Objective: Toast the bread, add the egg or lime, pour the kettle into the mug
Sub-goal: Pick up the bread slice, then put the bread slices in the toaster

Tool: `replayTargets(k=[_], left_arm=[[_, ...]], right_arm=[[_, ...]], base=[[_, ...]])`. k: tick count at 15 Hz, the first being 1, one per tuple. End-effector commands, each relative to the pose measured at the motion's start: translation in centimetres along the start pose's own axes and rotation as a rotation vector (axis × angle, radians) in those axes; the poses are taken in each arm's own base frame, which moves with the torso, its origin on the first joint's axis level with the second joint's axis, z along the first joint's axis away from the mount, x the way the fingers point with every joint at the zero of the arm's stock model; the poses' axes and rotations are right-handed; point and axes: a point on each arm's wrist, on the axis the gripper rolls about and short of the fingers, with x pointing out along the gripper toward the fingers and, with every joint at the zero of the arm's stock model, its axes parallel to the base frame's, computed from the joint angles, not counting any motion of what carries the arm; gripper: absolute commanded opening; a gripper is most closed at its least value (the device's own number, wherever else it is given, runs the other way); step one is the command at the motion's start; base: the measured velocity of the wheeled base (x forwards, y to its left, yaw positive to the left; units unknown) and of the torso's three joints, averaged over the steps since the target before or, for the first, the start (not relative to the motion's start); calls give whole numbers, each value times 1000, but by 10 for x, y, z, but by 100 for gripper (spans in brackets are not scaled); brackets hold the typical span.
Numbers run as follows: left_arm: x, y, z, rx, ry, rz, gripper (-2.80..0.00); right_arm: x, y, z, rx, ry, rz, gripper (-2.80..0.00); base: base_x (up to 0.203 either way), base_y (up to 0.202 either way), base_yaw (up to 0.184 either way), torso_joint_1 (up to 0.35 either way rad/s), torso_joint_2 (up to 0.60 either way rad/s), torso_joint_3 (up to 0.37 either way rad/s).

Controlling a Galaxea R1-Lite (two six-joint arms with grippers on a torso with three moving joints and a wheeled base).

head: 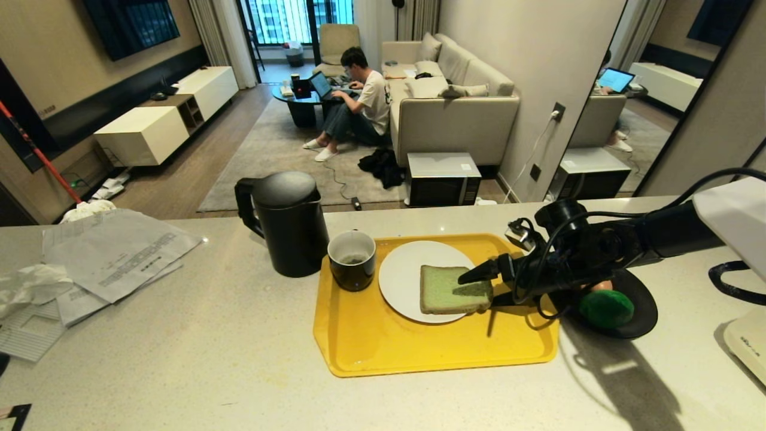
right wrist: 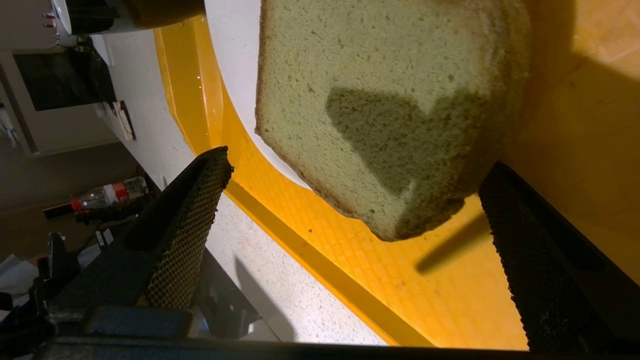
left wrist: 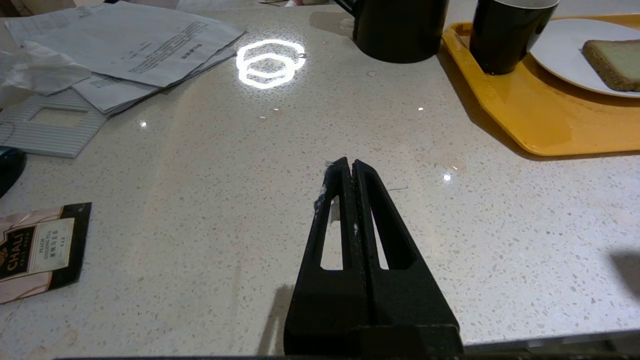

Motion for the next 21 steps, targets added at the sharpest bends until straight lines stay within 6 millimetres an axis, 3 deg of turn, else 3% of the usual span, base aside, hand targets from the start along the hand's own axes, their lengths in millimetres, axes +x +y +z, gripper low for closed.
replayTargets(k=[1, 2, 3, 12, 16, 21], left_arm=[[0, 0, 0, 0, 0, 1, -280], [0, 0, 0, 0, 0, 1, -280], [0, 0, 0, 0, 0, 1, -280], [0, 0, 0, 0, 0, 1, -280], [0, 0, 0, 0, 0, 1, -280], [0, 0, 0, 0, -1, 1, -280]], right_arm=[[3, -1, 0, 4, 6, 2, 0], [3, -1, 0, 4, 5, -1, 0], [2, 0, 1, 0, 3, 0, -280], [-4, 4, 2, -11, -28, -36, -280], [-35, 26, 4, -51, -97, -19, -280], [-89, 73, -15, -144, -193, 16, -280]], base=[[0, 0, 0, 0, 0, 0], [0, 0, 0, 0, 0, 0], [0, 0, 0, 0, 0, 0], [0, 0, 0, 0, 0, 0], [0, 0, 0, 0, 0, 0], [0, 0, 0, 0, 0, 0]])
